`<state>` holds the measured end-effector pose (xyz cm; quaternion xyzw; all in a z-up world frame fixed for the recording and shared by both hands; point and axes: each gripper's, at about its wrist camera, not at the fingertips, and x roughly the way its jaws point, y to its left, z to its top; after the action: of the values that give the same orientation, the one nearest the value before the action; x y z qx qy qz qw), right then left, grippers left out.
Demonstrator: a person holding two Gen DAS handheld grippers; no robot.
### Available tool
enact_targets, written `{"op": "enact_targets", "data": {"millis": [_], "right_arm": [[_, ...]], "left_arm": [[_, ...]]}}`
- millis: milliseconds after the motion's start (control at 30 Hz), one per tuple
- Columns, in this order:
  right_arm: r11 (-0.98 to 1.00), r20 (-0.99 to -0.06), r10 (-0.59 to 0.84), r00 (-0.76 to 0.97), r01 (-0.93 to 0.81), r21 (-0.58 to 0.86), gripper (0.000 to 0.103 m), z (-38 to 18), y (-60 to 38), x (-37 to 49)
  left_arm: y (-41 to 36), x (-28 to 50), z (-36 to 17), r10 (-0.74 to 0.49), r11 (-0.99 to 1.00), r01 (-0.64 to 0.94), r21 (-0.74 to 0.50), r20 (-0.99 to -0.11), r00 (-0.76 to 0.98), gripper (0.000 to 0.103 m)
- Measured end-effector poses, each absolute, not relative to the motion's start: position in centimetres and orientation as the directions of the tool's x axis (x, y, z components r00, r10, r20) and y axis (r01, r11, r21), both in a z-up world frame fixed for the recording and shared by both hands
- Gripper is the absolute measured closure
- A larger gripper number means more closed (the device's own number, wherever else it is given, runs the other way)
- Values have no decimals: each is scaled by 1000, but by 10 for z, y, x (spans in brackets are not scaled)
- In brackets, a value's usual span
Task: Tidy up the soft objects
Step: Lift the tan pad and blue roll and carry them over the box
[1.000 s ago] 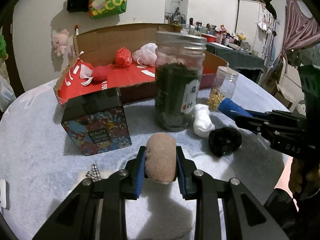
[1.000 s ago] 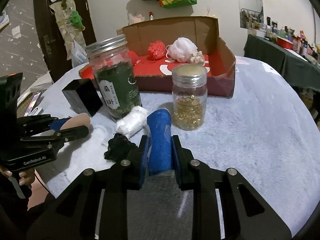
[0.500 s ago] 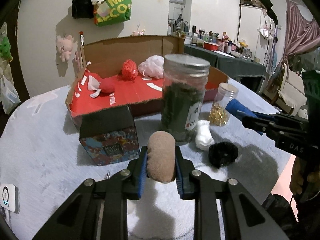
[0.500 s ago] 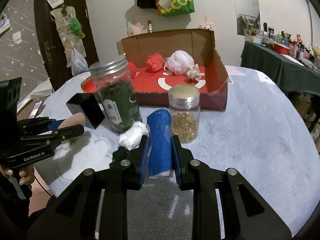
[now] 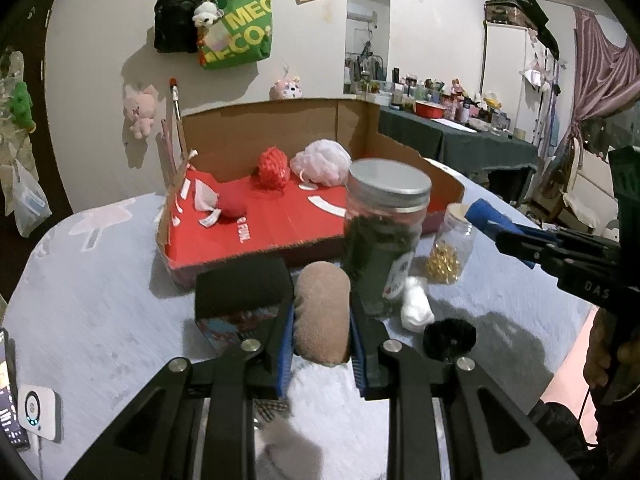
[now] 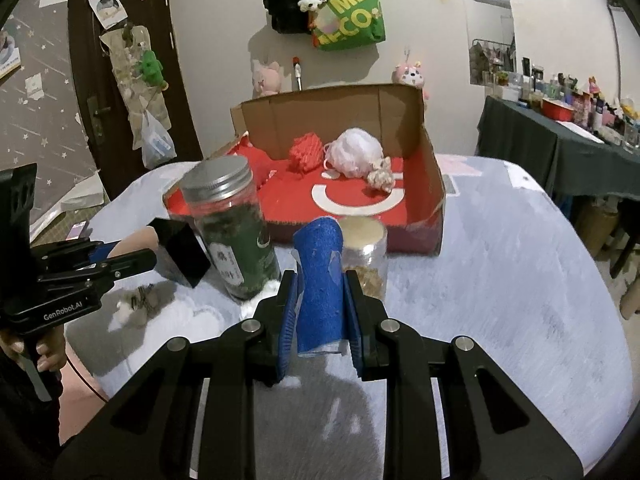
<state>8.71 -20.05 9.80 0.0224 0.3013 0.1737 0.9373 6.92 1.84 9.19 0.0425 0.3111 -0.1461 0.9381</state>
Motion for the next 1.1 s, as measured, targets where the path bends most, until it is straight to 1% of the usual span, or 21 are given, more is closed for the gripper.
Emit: {"op": "enact_targets", "data": {"millis": [333, 533, 700, 800, 933, 1100], "right_arm": [[938, -535, 341, 773, -318, 139, 81, 123, -206, 109], [932, -550, 349, 759, -341, 121, 81, 132, -201, 136], [919, -594, 366, 717, -378, 111, 81, 133, -196, 171], [908, -629, 378, 679, -404, 110, 81, 133, -190, 199], [891, -681, 397, 616, -436, 126, 81, 128, -181, 238], [880, -756, 385, 530, -457, 127, 81, 114, -165, 284]], "left_arm": [[26, 90, 119, -242, 957, 288, -8, -563, 790, 78], [27, 119, 130, -253, 952, 306, -4, -575, 778, 78], [25, 152, 132, -277, 937, 348, -5, -616, 738, 78], [23, 180, 131, -275, 927, 374, 15, -650, 709, 78], [16, 213, 126, -280, 909, 416, 31, -695, 663, 78], [6, 249, 115, -270, 889, 455, 45, -752, 601, 78]]}}
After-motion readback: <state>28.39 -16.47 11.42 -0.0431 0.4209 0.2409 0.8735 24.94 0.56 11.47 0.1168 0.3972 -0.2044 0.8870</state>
